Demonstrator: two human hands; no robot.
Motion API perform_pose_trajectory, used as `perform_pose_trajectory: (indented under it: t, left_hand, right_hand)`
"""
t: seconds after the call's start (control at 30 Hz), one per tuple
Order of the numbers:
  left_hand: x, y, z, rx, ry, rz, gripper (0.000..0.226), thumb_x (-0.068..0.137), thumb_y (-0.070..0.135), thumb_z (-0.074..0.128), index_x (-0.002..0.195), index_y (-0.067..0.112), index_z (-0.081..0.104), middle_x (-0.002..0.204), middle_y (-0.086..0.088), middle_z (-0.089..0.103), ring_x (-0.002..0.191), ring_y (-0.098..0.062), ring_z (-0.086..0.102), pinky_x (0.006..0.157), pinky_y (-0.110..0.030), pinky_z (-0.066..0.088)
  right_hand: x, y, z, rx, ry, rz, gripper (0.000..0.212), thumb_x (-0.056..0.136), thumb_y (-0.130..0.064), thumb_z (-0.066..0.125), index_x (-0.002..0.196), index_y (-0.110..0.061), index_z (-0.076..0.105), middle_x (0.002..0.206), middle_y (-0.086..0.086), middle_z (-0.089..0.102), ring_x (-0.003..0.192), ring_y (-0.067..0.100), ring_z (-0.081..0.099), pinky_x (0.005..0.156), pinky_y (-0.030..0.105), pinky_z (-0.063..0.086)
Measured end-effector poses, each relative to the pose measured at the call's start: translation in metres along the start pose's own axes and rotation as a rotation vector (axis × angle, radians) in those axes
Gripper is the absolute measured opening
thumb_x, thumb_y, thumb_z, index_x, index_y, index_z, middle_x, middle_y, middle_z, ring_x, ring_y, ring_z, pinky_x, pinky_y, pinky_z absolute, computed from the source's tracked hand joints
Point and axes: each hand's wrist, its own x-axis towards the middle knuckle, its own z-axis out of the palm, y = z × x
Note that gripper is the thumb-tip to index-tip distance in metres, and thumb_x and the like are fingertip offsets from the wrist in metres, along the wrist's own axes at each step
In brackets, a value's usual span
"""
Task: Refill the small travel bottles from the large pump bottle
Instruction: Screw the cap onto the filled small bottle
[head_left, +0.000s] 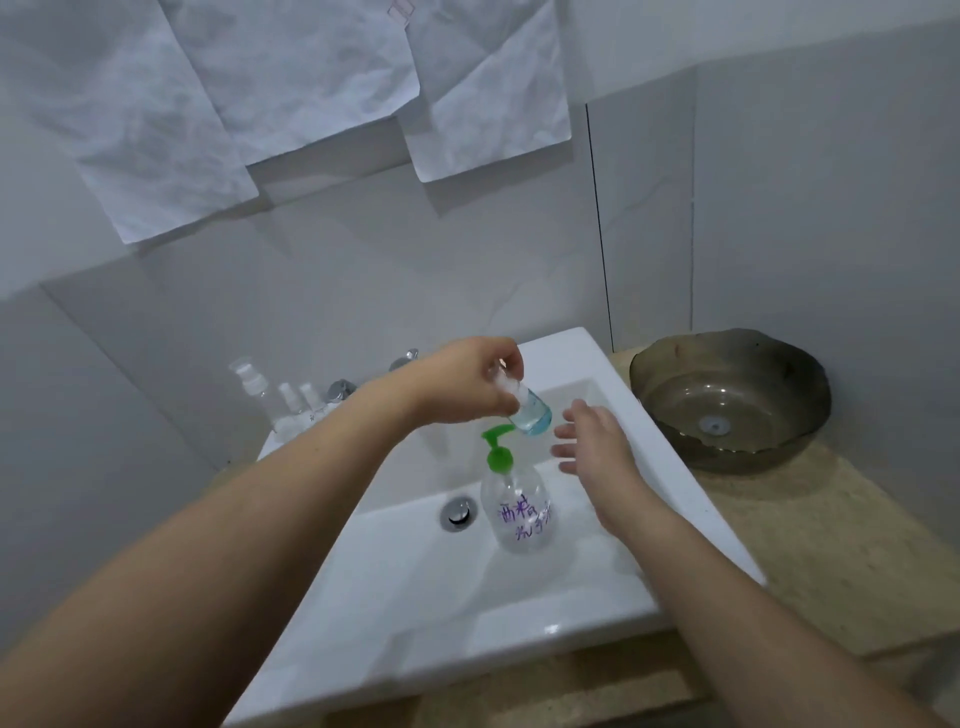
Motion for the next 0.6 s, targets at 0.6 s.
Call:
perform_pose_trajectory:
  t: [0.6]
  left_hand:
    - [0.166,-0.024,0.017,0.587,-0.059,-0.113,0.023,0.085,0.018,0.047,0.104,0.026,0.058,0.077,0.003,0.049,0.087,-0.024,0.049,0.091,-0.031,0.033]
  right_hand:
    - [0.142,-0.005,-0.019,-1.585,-0.077,-0.432,0.100,0.079,-0.074,0.047,0.152,-0.024,0.001,0.161,0.005,-0.007,0.146,0.033,-0.006,0.114,0.056,0.000]
